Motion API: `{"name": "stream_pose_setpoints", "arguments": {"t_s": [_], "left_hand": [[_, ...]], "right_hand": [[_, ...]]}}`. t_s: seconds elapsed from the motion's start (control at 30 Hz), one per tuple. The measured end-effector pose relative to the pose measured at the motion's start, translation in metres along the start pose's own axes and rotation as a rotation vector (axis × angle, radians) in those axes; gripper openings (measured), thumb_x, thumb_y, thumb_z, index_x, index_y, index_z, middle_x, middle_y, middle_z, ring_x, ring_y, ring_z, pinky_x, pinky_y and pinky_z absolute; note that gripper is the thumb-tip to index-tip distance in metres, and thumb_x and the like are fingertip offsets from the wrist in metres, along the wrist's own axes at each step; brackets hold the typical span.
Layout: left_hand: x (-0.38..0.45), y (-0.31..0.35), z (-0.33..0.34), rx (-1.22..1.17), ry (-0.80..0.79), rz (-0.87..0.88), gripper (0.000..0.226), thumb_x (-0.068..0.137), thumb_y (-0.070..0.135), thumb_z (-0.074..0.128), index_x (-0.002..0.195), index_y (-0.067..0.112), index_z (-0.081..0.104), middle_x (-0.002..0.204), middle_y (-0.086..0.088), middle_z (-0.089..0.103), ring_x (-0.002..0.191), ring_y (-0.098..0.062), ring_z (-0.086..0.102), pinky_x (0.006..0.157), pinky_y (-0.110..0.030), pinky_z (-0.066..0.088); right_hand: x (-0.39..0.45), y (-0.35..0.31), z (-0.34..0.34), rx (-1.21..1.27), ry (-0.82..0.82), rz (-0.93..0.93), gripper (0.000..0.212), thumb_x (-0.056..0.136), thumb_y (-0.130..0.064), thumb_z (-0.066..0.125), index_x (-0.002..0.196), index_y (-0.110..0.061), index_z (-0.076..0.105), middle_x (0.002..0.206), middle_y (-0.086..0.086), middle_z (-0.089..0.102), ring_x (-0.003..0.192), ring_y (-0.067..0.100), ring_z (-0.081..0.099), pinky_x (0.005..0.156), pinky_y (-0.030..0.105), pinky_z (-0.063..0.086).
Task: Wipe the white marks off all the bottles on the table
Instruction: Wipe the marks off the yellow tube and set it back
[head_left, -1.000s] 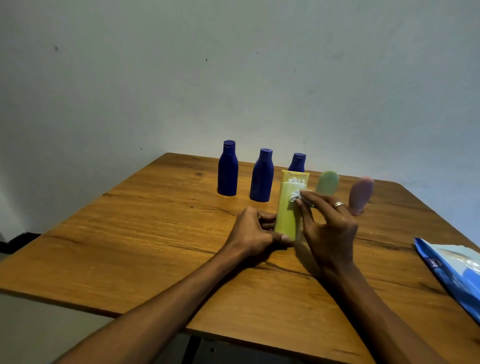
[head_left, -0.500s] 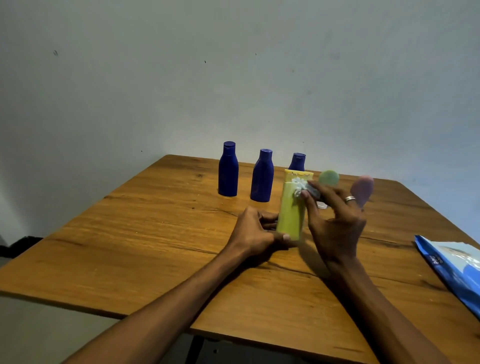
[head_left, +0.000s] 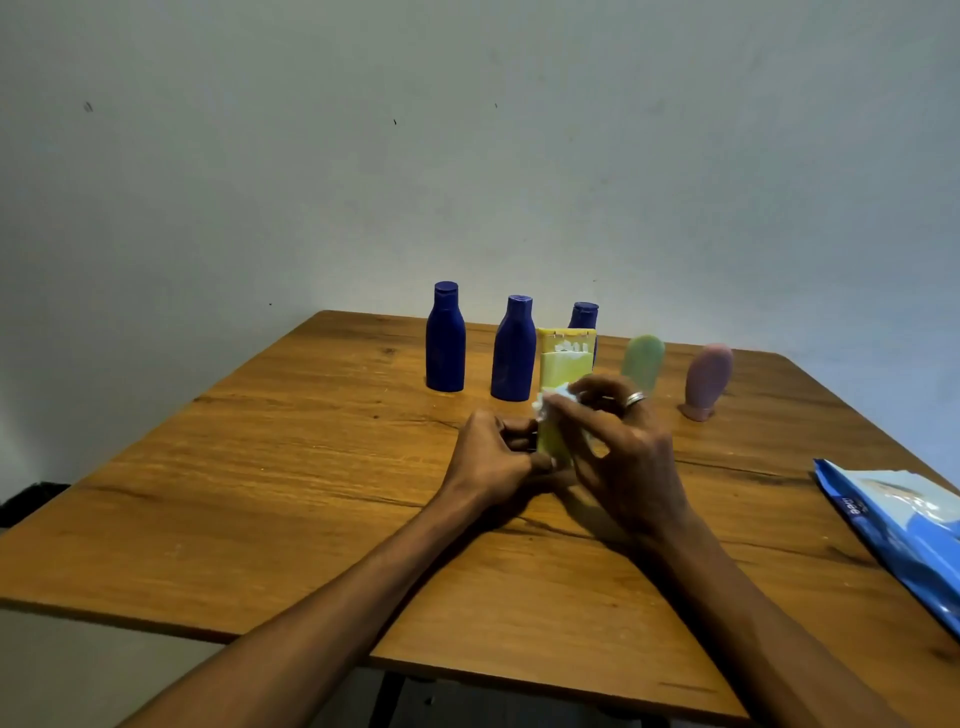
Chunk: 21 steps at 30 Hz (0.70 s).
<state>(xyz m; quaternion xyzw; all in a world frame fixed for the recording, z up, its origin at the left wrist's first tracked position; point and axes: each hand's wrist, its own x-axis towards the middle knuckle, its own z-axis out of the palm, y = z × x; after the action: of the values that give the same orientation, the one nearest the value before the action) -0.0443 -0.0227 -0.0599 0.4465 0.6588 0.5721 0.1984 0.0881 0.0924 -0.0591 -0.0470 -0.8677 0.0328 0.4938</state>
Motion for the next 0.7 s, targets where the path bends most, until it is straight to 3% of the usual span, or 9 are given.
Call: {"name": "stream_pose_setpoints", "arguments": {"t_s": [0.13, 0.2, 0.27, 0.4, 0.5, 0.57, 0.7], "left_hand": [[-0.003, 0.004, 0.003, -0.049, -0.055, -0.022, 0.048, 0.075, 0.001, 0.085, 0.120, 0.003, 0.070, 0.108, 0.005, 0.075, 0.088, -0.001, 0.075, 0.068, -0.017, 0.058], [-0.002, 0.003, 0.003, -0.021, -0.061, -0.014, 0.049, 0.074, 0.002, 0.086, 0.120, 0.003, 0.070, 0.108, 0.003, 0.076, 0.090, -0.001, 0.075, 0.071, -0.018, 0.059], [-0.002, 0.003, 0.002, -0.031, -0.064, -0.023, 0.045, 0.076, 0.002, 0.085, 0.118, 0.003, 0.071, 0.108, -0.007, 0.078, 0.093, -0.007, 0.076, 0.073, -0.022, 0.061], [-0.005, 0.005, 0.001, -0.125, -0.077, -0.055, 0.030, 0.078, -0.002, 0.081, 0.106, 0.008, 0.075, 0.095, -0.003, 0.080, 0.091, -0.015, 0.077, 0.071, -0.025, 0.061], [-0.003, 0.001, 0.000, -0.081, -0.073, -0.072, 0.022, 0.081, -0.006, 0.076, 0.101, 0.004, 0.075, 0.095, -0.009, 0.079, 0.093, -0.021, 0.077, 0.082, -0.044, 0.063], [-0.002, -0.001, -0.001, -0.031, -0.042, -0.081, 0.020, 0.084, -0.008, 0.071, 0.097, 0.006, 0.074, 0.090, -0.009, 0.078, 0.088, -0.022, 0.077, 0.081, -0.047, 0.063], [-0.004, 0.003, 0.002, -0.051, -0.090, -0.100, 0.024, 0.081, -0.005, 0.076, 0.103, 0.005, 0.075, 0.094, -0.007, 0.079, 0.091, -0.021, 0.077, 0.082, -0.045, 0.063]], "right_hand": [[0.007, 0.014, -0.005, 0.068, 0.368, 0.236, 0.028, 0.091, -0.009, 0.074, 0.119, -0.005, 0.075, 0.111, 0.017, 0.066, 0.099, 0.019, 0.065, 0.090, 0.016, 0.054], [0.006, 0.015, -0.004, 0.070, 0.399, 0.279, 0.030, 0.090, -0.005, 0.075, 0.119, -0.003, 0.074, 0.110, 0.016, 0.066, 0.100, 0.018, 0.064, 0.090, 0.017, 0.054], [0.002, 0.010, -0.001, 0.052, 0.367, 0.246, 0.032, 0.089, -0.003, 0.075, 0.121, -0.002, 0.073, 0.111, 0.018, 0.065, 0.101, 0.018, 0.064, 0.092, 0.015, 0.053], [0.001, 0.001, -0.001, 0.078, 0.239, 0.124, 0.039, 0.085, -0.008, 0.077, 0.123, -0.004, 0.072, 0.118, 0.022, 0.061, 0.108, 0.019, 0.061, 0.095, 0.013, 0.051], [-0.008, -0.010, 0.000, 0.014, -0.040, 0.017, 0.050, 0.080, -0.022, 0.080, 0.127, -0.010, 0.069, 0.126, 0.019, 0.056, 0.111, 0.026, 0.060, 0.090, 0.028, 0.057], [-0.010, -0.017, 0.002, -0.015, -0.165, -0.037, 0.053, 0.080, -0.028, 0.079, 0.129, -0.013, 0.065, 0.130, 0.017, 0.054, 0.115, 0.029, 0.060, 0.090, 0.033, 0.058], [0.004, -0.009, 0.001, -0.045, -0.002, -0.046, 0.044, 0.088, -0.029, 0.062, 0.127, -0.007, 0.067, 0.126, 0.021, 0.053, 0.108, 0.036, 0.065, 0.088, 0.035, 0.060]]}}
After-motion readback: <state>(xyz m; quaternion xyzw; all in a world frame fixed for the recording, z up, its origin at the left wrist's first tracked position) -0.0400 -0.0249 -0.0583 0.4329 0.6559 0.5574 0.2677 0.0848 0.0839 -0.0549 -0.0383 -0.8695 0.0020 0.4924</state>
